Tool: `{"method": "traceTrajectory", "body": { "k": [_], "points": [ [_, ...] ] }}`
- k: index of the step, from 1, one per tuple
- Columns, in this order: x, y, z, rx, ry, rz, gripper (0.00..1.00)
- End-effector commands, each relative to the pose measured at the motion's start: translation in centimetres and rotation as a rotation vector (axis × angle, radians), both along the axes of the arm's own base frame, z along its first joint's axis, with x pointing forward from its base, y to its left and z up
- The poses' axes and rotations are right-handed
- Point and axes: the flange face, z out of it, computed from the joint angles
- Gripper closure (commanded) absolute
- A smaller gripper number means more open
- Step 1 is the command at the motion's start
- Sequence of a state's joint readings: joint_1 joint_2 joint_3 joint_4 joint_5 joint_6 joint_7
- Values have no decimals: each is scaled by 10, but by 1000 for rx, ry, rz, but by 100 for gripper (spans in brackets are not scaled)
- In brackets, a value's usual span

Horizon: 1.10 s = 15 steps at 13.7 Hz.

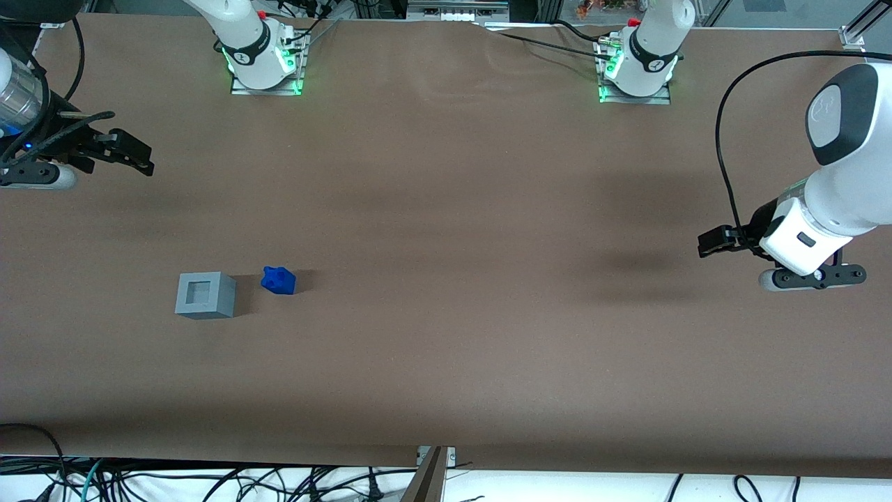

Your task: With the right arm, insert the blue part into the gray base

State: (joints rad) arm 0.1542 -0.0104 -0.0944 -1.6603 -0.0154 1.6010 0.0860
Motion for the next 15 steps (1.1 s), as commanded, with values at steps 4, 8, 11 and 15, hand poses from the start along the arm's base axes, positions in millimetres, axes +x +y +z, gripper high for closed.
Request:
{"method": "traceTrajectory", "body": {
  "k": [4,8,11,15],
  "points": [
    [-5,10,8,-20,10,42,0],
    [-5,9,6,-22,17,36,0],
    [-3,9,4,-25,16,36,0],
    [-1,5,4,-16,6,41,0]
  ]
}}
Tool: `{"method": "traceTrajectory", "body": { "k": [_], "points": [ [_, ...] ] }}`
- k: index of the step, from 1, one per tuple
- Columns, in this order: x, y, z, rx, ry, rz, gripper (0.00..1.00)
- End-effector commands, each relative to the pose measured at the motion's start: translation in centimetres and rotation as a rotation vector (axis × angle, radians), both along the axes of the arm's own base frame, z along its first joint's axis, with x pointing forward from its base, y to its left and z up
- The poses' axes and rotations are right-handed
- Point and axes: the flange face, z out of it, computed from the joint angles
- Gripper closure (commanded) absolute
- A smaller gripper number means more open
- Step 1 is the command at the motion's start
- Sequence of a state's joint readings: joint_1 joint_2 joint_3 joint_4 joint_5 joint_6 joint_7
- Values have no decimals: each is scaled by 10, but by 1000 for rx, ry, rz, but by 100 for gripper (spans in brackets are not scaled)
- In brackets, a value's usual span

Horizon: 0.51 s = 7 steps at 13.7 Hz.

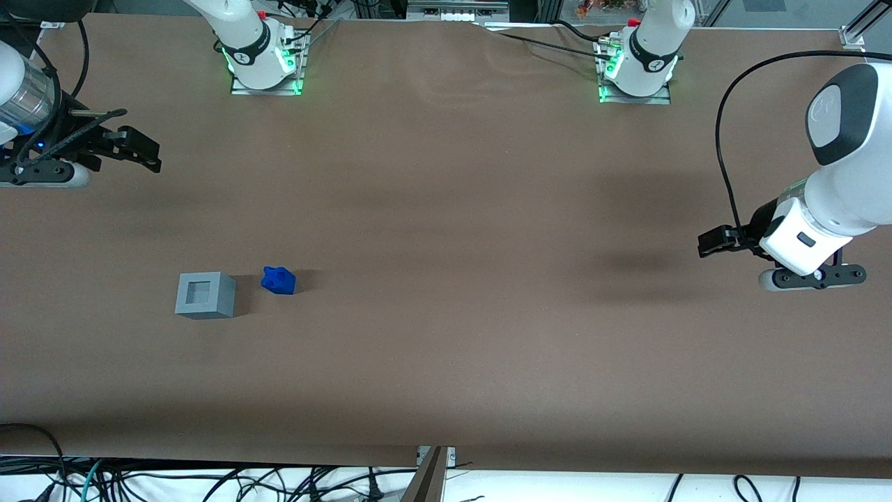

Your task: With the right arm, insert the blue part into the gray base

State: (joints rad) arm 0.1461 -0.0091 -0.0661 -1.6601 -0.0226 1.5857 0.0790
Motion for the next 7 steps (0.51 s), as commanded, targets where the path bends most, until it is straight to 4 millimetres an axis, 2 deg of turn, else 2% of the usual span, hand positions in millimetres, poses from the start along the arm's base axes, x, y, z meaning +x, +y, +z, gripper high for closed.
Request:
{"method": "traceTrajectory", "body": {
  "k": [1,4,7],
  "points": [
    [4,-6,5,-4,-24,11,0],
    [15,-15,-3,-14,-47,1,0],
    [17,-12,-4,-17,-58,8,0]
  ]
}}
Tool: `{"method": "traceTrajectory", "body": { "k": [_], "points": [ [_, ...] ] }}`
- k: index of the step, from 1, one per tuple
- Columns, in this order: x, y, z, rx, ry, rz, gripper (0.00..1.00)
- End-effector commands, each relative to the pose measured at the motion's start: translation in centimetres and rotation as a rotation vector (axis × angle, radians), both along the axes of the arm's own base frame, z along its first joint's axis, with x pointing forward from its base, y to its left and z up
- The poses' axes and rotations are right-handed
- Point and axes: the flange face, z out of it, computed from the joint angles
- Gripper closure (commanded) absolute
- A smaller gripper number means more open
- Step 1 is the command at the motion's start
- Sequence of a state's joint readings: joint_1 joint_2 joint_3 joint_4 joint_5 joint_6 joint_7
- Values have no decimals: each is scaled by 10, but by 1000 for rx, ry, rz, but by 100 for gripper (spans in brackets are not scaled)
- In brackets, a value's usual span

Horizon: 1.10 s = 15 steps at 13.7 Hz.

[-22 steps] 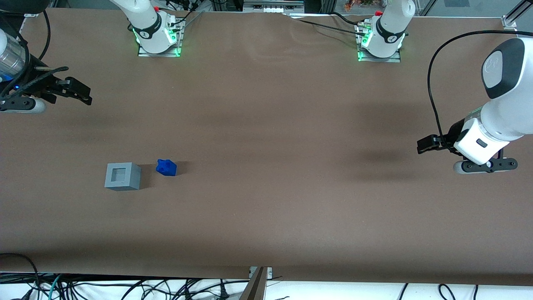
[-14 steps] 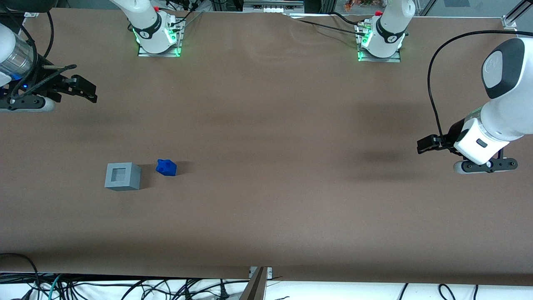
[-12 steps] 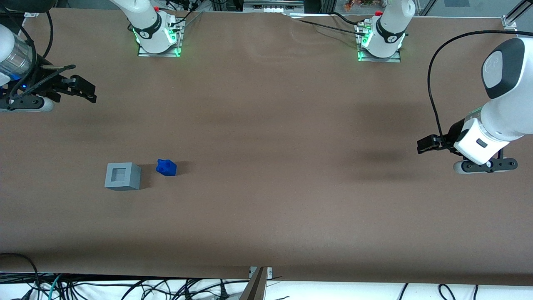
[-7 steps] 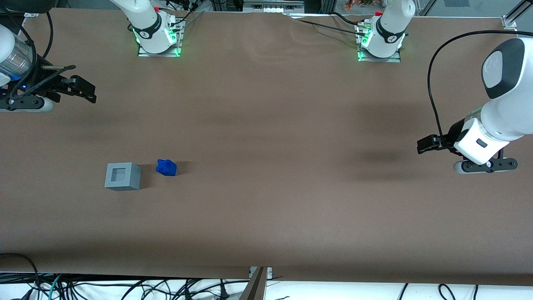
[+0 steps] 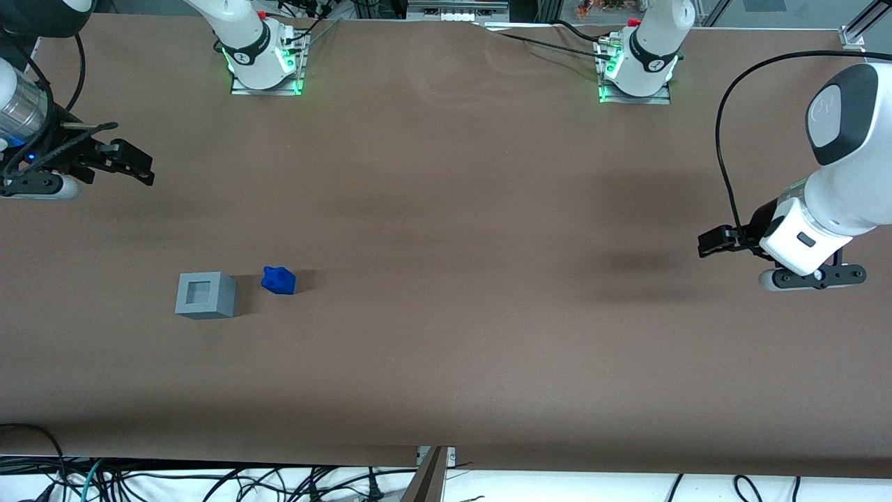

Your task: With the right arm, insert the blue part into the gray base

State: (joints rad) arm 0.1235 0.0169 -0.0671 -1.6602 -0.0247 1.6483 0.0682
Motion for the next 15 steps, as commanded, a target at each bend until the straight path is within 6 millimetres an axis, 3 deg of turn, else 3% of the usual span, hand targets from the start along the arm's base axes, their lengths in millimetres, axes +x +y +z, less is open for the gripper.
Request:
{"method": "traceTrajectory", "body": {
  "k": [1,7,10,12,15],
  "points": [
    [2,2,6,-16,-23,16,0],
    [2,5,-3,-12,3,21,0],
    [4,19,-7,-9,7,27,0],
    [24,31,-41,-2,5,13,0],
    [52,51,-130,25,-59,-30,0]
  ]
}}
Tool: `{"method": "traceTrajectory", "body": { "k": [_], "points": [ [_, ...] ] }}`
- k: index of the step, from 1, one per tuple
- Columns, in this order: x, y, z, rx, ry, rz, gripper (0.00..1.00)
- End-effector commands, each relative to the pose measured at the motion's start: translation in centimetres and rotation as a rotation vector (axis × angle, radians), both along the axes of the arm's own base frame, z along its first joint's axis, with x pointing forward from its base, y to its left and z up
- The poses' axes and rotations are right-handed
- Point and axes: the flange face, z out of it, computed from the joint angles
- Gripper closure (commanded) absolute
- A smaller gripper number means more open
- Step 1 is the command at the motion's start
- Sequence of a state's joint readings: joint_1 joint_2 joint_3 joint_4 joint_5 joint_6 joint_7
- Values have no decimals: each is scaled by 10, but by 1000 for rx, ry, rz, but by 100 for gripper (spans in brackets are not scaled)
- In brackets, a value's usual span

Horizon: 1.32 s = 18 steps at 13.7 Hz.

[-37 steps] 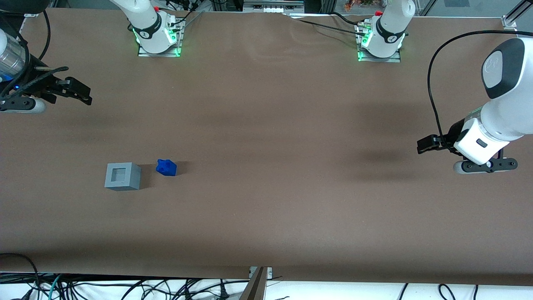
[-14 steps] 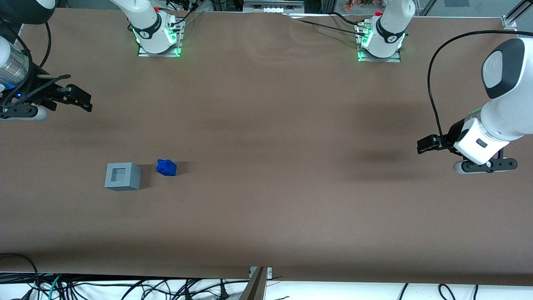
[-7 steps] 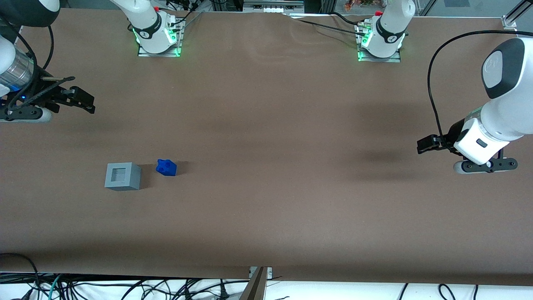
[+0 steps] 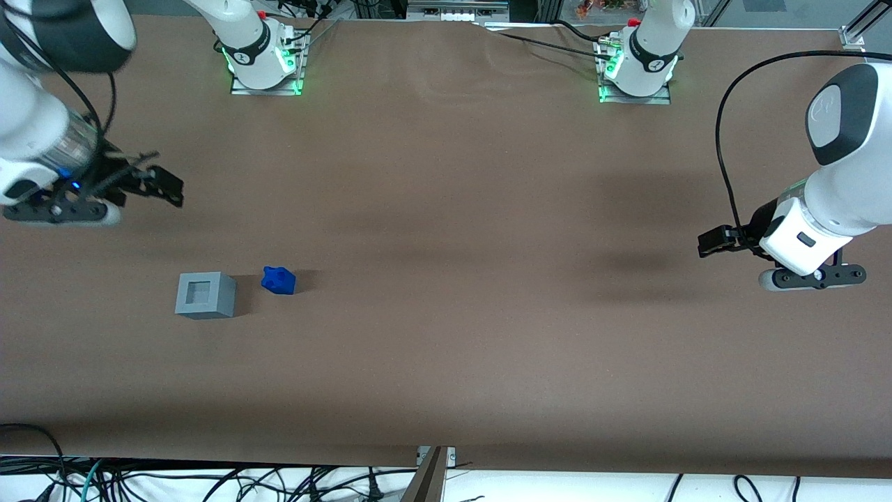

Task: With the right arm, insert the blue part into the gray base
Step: 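Move the open right gripper down over the blue part, then close the right gripper on the blue part and lift it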

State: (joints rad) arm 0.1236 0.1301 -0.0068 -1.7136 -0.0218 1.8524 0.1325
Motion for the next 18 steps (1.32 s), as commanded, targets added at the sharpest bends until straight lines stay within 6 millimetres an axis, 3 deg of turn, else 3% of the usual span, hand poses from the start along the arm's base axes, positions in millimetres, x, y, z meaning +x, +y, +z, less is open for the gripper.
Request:
{"method": "traceTrajectory", "body": {
  "k": [1,5,9,11,13,17,18],
  "points": [
    [22,20,-87,33,-42,-50,0],
    [42,44,-173,64,-74,-108,0],
    [39,55,-224,78,-70,-141,0],
    [21,58,-249,83,-74,-141,0],
    [7,57,-263,78,-58,-140,0],
    [-1,56,-275,77,-48,-140,2],
    [-2,57,-276,77,-45,-139,11]
  ]
}}
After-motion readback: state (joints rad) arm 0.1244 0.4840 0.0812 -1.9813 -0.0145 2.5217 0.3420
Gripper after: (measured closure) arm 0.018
